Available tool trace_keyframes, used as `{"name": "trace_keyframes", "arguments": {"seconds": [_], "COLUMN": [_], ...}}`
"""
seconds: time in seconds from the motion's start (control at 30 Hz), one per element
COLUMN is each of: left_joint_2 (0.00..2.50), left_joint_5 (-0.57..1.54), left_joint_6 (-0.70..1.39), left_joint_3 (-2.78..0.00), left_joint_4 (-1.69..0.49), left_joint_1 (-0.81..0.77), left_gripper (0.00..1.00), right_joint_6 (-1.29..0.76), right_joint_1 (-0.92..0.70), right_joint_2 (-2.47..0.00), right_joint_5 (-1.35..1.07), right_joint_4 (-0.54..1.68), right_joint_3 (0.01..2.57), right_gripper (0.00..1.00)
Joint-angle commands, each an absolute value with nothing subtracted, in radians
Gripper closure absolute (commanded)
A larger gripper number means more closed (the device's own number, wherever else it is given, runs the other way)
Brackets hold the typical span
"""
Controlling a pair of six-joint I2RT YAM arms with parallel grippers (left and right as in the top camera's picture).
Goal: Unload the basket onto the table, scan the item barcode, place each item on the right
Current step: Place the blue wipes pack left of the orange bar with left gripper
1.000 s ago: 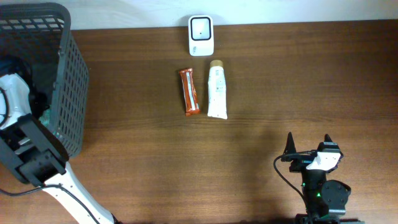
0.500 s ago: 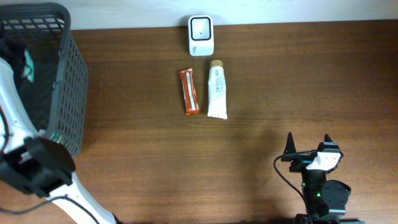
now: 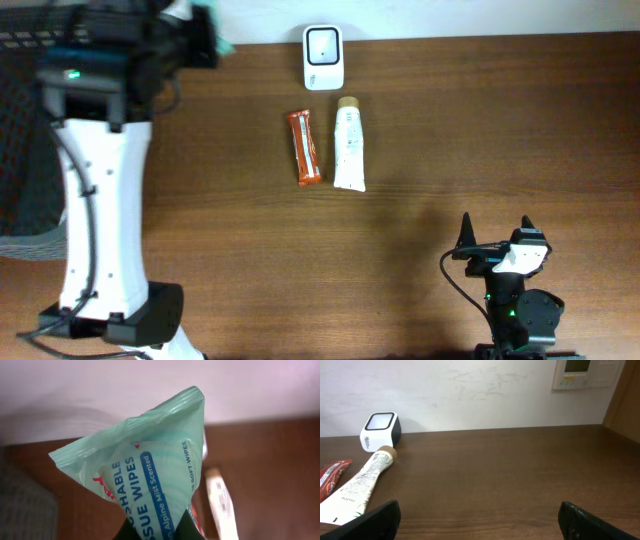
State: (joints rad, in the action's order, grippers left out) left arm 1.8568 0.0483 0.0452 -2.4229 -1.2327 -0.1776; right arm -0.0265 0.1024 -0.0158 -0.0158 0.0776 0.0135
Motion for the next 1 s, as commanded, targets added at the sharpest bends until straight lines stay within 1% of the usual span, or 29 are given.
{"name": "trace_keyframes", "arguments": {"seconds": [0.0,0.03,0.13,0.23,0.33,0.4,0.43,0.47,0.5,0.53,0.57,0.63,0.67,0.7,0.73,0.77,0.83,0.9,0.97], "left_joint_2": [1.922,1.954,2.030,2.125,2.233,2.297,2.328,2.338,2.340,2.339,2.336,2.330,2.326,2.320,2.314,2.300,2.261,2.158,2.110], "left_joint_5": [0.014,-0.016,-0.018,-0.019,-0.022,-0.017,0.027,0.053,0.068,0.067,0.067,0.064,0.064,0.065,0.065,0.065,0.064,0.041,-0.124], "left_joint_6": [-0.070,-0.086,-0.075,0.067,0.068,0.087,0.087,0.087,0.087,0.086,0.086,0.086,0.086,0.086,0.087,0.101,0.120,0.154,0.411], "left_joint_3": [-2.308,-2.249,-2.162,-2.091,-2.062,-2.062,-2.062,-2.062,-2.062,-2.066,-2.093,-2.239,-2.362,-2.547,-2.645,-2.821,-3.148,-3.126,-3.126], "left_joint_4": [-1.250,-1.251,-1.240,-1.198,-1.173,-1.187,-1.191,-1.190,-1.187,-1.185,-1.195,-1.246,-1.287,-1.339,-1.357,-1.376,-1.378,-1.333,-1.415], "left_joint_1": [-0.234,-0.246,-0.248,-0.248,-0.248,-0.249,-0.249,-0.249,-0.249,-0.249,-0.249,-0.237,-0.225,-0.200,-0.185,-0.151,-0.050,0.057,0.208], "left_gripper": [1.00,1.00,1.00,1.00,1.00,0.96,0.90,0.82,0.76,0.67,0.10,0.09,0.04,0.03,0.03,0.03,0.01,0.01,0.01], "right_joint_6": [-0.034,-0.034,-0.034,-0.034,-0.034,-0.034,-0.034,-0.034,-0.034,-0.034,-0.034,-0.034,-0.034,-0.034,-0.035,-0.034,-0.034,-0.034,-0.034], "right_joint_1": [0.104,0.104,0.104,0.104,0.104,0.104,0.104,0.104,0.104,0.104,0.104,0.104,0.104,0.104,0.104,0.104,0.104,0.104,0.104], "right_joint_2": [-0.008,-0.008,-0.008,-0.008,-0.008,-0.008,-0.008,-0.008,-0.008,-0.008,-0.008,-0.008,-0.008,-0.008,-0.008,-0.008,-0.008,-0.008,-0.008], "right_joint_5": [-0.007,-0.007,-0.007,-0.007,-0.007,-0.007,-0.007,-0.007,-0.007,-0.007,-0.007,-0.007,-0.007,-0.007,-0.007,-0.007,-0.007,-0.007,-0.007], "right_joint_4": [0.079,0.079,0.079,0.079,0.079,0.079,0.079,0.079,0.079,0.079,0.079,0.079,0.079,0.079,0.079,0.079,0.079,0.079,0.079], "right_joint_3": [0.006,0.006,0.006,0.006,0.006,0.006,0.006,0.006,0.006,0.006,0.006,0.006,0.006,0.006,0.006,0.006,0.006,0.006,0.006], "right_gripper": [0.01,0.01,0.01,0.01,0.01,0.01,0.01,0.01,0.01,0.01,0.01,0.01,0.01,0.01,0.01,0.01,0.01,0.01,0.01]}}
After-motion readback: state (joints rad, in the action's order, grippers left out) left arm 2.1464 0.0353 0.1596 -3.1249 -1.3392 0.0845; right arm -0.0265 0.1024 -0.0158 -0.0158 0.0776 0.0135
